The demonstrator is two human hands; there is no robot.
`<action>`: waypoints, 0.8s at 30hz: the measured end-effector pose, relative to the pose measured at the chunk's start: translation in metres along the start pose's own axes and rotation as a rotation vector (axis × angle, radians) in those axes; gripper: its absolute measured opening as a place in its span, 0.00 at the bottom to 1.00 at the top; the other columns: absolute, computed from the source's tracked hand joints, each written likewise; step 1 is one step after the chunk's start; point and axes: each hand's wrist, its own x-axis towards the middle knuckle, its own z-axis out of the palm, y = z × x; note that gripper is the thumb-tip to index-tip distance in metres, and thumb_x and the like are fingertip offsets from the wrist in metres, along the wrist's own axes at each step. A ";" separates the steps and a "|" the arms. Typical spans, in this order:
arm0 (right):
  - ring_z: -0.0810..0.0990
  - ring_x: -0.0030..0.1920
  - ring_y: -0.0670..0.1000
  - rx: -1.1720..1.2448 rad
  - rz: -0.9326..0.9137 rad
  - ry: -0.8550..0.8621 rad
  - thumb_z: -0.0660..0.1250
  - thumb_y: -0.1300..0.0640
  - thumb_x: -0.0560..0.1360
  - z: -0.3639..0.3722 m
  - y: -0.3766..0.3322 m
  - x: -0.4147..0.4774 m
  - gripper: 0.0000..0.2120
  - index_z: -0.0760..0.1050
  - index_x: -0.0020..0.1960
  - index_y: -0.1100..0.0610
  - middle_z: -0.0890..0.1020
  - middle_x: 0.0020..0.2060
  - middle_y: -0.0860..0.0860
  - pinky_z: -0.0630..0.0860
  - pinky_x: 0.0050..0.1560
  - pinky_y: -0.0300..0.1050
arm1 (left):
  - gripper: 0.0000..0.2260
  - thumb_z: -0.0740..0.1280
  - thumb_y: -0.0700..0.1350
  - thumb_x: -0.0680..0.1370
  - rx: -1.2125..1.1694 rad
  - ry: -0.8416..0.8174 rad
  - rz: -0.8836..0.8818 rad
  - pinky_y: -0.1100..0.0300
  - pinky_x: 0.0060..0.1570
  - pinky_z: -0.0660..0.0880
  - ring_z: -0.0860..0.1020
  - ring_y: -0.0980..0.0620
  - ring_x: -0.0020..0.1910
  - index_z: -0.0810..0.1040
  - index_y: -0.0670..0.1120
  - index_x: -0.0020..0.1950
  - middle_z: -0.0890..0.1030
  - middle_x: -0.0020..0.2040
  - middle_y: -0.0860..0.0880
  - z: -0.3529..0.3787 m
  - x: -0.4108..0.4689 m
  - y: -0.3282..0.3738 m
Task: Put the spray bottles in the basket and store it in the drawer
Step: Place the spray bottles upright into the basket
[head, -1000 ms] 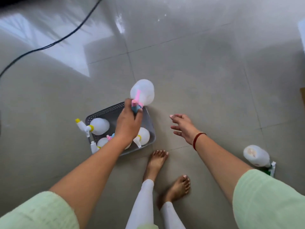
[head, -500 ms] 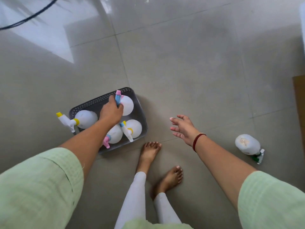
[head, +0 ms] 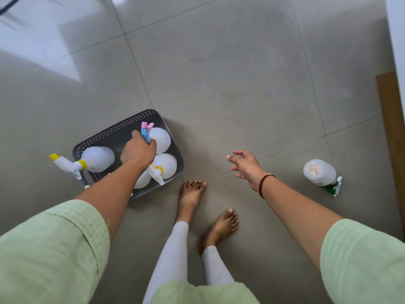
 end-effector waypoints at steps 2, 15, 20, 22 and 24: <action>0.75 0.40 0.45 -0.011 -0.016 -0.008 0.66 0.52 0.75 0.003 -0.003 0.001 0.18 0.69 0.64 0.54 0.75 0.54 0.51 0.72 0.42 0.42 | 0.22 0.60 0.56 0.77 0.069 0.004 -0.046 0.48 0.47 0.69 0.75 0.36 0.56 0.65 0.40 0.61 0.76 0.58 0.37 -0.005 -0.003 -0.003; 0.71 0.65 0.55 -0.135 -0.227 0.129 0.69 0.54 0.73 -0.045 0.014 -0.005 0.24 0.67 0.67 0.56 0.68 0.65 0.58 0.67 0.63 0.43 | 0.23 0.64 0.51 0.72 0.194 0.277 0.757 0.47 0.61 0.64 0.70 0.40 0.64 0.70 0.47 0.67 0.72 0.66 0.42 0.012 -0.075 0.083; 0.70 0.66 0.57 0.067 -0.116 0.352 0.69 0.53 0.73 -0.108 0.061 -0.005 0.29 0.62 0.71 0.55 0.62 0.69 0.58 0.64 0.66 0.43 | 0.19 0.65 0.46 0.74 0.301 -0.076 1.092 0.46 0.71 0.62 0.62 0.40 0.74 0.72 0.44 0.65 0.72 0.67 0.41 0.103 -0.127 0.151; 0.70 0.66 0.59 0.133 -0.061 0.425 0.69 0.52 0.73 -0.136 0.084 -0.002 0.30 0.61 0.71 0.55 0.62 0.69 0.58 0.64 0.67 0.44 | 0.19 0.64 0.46 0.76 0.351 -0.184 1.100 0.47 0.70 0.61 0.58 0.42 0.76 0.70 0.45 0.66 0.70 0.68 0.43 0.136 -0.140 0.168; 0.70 0.66 0.60 0.198 -0.009 0.490 0.70 0.50 0.72 -0.163 0.109 0.006 0.31 0.62 0.71 0.54 0.62 0.69 0.58 0.65 0.67 0.46 | 0.18 0.63 0.46 0.76 0.370 -0.245 1.110 0.48 0.70 0.61 0.58 0.43 0.75 0.70 0.45 0.66 0.70 0.68 0.43 0.163 -0.150 0.185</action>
